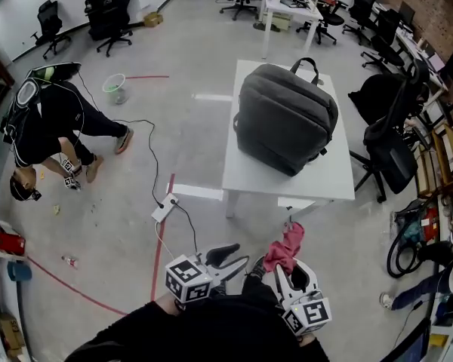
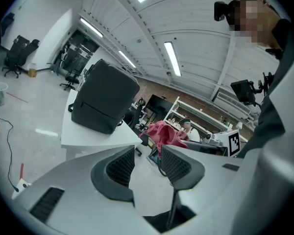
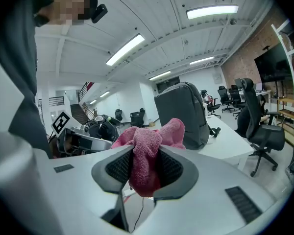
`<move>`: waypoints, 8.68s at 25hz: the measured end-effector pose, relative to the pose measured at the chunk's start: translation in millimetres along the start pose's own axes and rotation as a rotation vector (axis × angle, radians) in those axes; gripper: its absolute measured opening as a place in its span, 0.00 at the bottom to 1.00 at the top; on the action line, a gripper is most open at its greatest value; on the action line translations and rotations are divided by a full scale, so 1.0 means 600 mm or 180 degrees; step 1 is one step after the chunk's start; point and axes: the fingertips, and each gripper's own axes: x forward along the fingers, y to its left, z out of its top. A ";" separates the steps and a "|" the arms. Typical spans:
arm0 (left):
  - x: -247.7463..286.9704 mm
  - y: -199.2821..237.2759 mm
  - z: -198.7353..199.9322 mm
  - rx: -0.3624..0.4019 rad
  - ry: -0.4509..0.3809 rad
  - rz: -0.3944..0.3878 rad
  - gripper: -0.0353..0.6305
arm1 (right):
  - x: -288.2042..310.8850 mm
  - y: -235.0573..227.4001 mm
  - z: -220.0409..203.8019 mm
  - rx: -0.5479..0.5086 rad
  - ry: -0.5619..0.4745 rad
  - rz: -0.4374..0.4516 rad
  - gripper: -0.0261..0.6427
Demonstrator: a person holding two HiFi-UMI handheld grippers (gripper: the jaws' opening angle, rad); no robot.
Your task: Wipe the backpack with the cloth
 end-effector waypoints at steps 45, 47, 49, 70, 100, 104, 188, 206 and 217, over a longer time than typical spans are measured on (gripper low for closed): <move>0.205 0.436 0.565 0.1510 -0.0574 0.0653 0.59 | 0.348 -0.333 0.152 0.0625 0.0324 -0.0257 0.22; 0.217 0.440 0.567 0.1520 -0.0606 0.0500 0.59 | 0.359 -0.340 0.165 0.0643 0.0264 -0.0376 0.22; 0.233 0.448 0.567 0.1511 -0.0668 0.0450 0.59 | 0.369 -0.356 0.174 0.0644 0.0220 -0.0470 0.22; 0.361 0.341 0.572 0.1687 -0.0711 0.0293 0.59 | 0.417 -0.551 0.265 0.0135 -0.0053 -0.0356 0.22; 0.280 0.328 0.528 0.0417 -0.1204 0.0420 0.59 | 0.556 -0.195 0.502 -0.3261 0.0420 0.0990 0.22; 0.271 0.340 0.523 0.0291 -0.1203 0.0421 0.59 | 0.541 -0.252 0.512 -0.3031 0.0456 0.0717 0.22; 0.423 0.141 0.536 0.0728 -0.1348 0.1430 0.54 | 0.350 -0.699 0.414 0.0213 -0.0569 0.0712 0.20; 0.493 0.111 0.496 0.0637 -0.1079 0.1096 0.50 | 0.437 -0.745 0.208 0.0750 0.0122 0.0708 0.18; 0.495 0.123 0.497 0.0673 -0.1005 0.1118 0.50 | 0.390 -0.753 0.328 0.1409 -0.0754 0.1056 0.18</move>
